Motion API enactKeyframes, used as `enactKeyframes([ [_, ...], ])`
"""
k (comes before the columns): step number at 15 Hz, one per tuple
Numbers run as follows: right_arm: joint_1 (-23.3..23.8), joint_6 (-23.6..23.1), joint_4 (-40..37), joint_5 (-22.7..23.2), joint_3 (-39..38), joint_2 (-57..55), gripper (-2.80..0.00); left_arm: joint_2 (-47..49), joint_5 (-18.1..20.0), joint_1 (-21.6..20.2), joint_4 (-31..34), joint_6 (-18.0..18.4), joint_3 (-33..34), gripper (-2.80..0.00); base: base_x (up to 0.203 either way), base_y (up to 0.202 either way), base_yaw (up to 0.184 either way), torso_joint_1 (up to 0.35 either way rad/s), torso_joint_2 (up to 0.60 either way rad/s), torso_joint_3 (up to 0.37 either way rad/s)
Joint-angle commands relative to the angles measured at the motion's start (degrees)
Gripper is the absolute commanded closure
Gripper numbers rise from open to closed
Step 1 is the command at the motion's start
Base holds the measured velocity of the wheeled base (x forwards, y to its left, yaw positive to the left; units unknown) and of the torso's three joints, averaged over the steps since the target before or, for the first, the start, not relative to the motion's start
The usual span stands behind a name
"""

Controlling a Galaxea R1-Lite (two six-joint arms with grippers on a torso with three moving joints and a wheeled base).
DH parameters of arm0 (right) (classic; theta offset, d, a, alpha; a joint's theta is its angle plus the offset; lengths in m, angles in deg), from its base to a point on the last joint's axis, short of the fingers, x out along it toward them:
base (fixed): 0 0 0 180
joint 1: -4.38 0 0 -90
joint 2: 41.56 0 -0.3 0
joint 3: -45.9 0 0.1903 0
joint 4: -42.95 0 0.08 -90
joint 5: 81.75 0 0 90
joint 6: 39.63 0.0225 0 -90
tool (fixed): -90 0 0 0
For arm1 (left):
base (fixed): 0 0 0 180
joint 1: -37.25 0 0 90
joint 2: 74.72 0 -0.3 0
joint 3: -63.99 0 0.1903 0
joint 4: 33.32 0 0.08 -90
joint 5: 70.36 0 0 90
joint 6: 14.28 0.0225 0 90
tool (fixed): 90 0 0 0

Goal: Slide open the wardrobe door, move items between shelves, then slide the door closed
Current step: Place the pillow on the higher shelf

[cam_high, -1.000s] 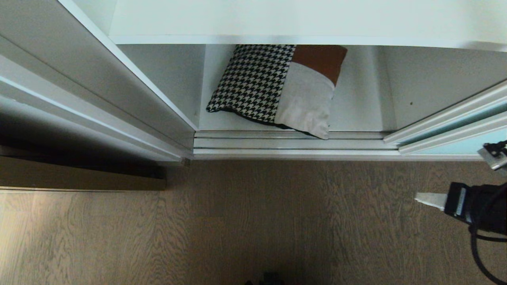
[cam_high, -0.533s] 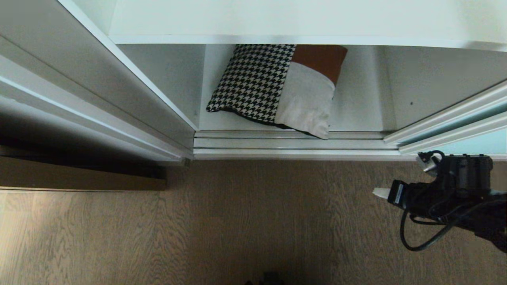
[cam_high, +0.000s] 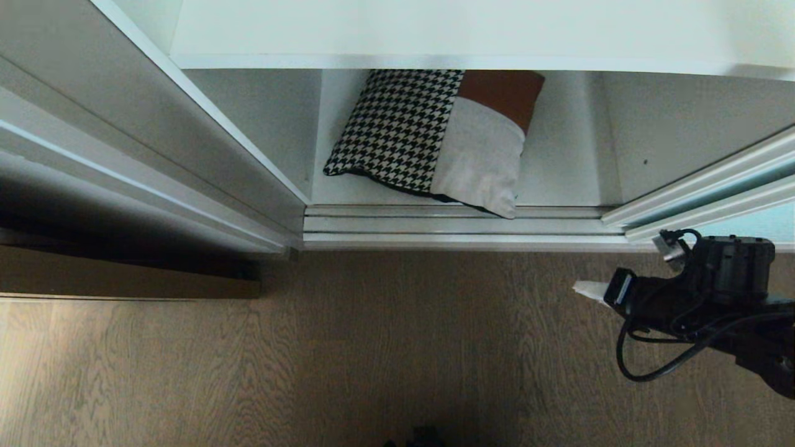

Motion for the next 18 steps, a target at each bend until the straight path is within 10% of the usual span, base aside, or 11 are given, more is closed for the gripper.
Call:
enactKeyframes([
  [1, -1.86, 4.07, 0.42, 0.27, 1.41, 0.73, 0.00, 0.00, 0.00, 0.00, 0.00, -0.02, 0.09, 0.00, 0.000, 0.000, 0.000, 0.000, 0.00, 0.000],
  [8, -5.04, 5.34, 8.02, -0.01, 5.35, -10.86, 0.00, 0.00, 0.00, 0.01, 0.00, -0.02, 0.09, 0.00, 0.000, 0.000, 0.000, 0.000, 0.00, 0.000],
  [9, -5.13, 5.26, 8.31, -0.13, 5.52, -11.05, -2.80, 0.01, 0.00, 0.00, 0.00, -0.02, 0.09, 0.00, 0.000, 0.000, 0.000, 0.000, 0.00, 0.000],
  [18, -7.45, 4.88, 19.24, -0.21, -1.20, -9.29, -2.80, 0.00, 0.00, 0.00, 0.00, -0.02, 0.09, 0.00, 0.000, 0.000, 0.000, 0.000, 0.00, 0.000],
])
